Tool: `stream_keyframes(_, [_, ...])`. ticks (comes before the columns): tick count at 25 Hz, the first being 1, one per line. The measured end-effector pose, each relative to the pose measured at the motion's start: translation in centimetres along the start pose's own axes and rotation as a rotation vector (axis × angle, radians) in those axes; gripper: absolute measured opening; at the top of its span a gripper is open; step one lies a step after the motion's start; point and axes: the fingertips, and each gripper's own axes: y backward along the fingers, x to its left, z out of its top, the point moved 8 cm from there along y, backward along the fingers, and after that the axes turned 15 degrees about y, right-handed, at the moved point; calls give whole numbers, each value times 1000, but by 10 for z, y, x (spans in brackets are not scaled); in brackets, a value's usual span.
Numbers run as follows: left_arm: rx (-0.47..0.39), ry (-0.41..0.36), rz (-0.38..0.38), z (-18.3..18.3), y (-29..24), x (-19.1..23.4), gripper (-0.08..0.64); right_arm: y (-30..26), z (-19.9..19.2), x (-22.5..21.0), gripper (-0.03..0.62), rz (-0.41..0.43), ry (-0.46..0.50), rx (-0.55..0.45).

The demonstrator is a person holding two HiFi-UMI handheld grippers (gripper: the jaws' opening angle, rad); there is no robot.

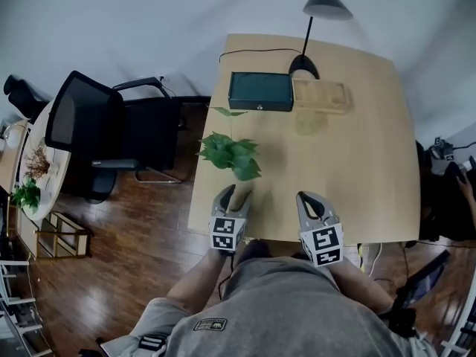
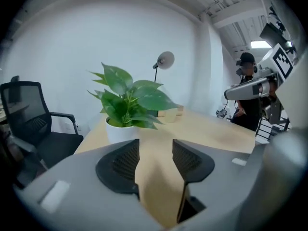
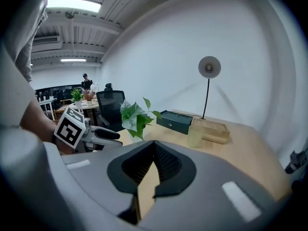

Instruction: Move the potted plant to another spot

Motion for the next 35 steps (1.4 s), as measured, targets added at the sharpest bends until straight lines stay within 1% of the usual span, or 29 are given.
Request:
stream_keyframes(3, [-42, 28, 8, -1, 13, -35, 142, 31, -14, -13, 6, -1, -19, -21])
stream_keyframes(6, [-65, 11, -20, 1, 21, -79, 63, 64, -30, -27, 6, -16, -33, -40])
stream_keyframes(9, [-90, 17, -45, -2, 34, -124, 8, 102, -45, -36, 6, -24, -46, -52])
stream_keyframes(13, [-105, 15, -89, -13, 53, -178, 2, 140, -68, -40, 6, -20, -59, -66])
stream_keyframes(18, [-102, 18, -141, -28, 81, -230, 2, 172, -85, -38, 6, -2, -63, -83])
stream_keyframes(22, [-79, 40, -185, -35, 93, -249, 2, 180, -88, -34, 6, 7, -79, -89])
stream_keyframes(25, [-33, 59, -239, -43, 99, -262, 2, 185, -86, -27, 6, 3, -96, -100])
stream_keyframes(28, [9, 65, -296, -50, 104, -271, 2, 188, -86, -16, 6, -17, -106, -86])
stream_keyframes(30, [22, 60, -315, -47, 109, -270, 2, 187, -81, -8, 6, -15, -117, -72])
stream_keyframes(33, [29, 44, -330, -39, 114, -266, 2, 183, -69, 3, 6, -1, -112, -78])
stream_keyframes(35, [41, 46, -337, -39, 117, -266, 2, 187, -67, 9, 6, 2, -118, -69])
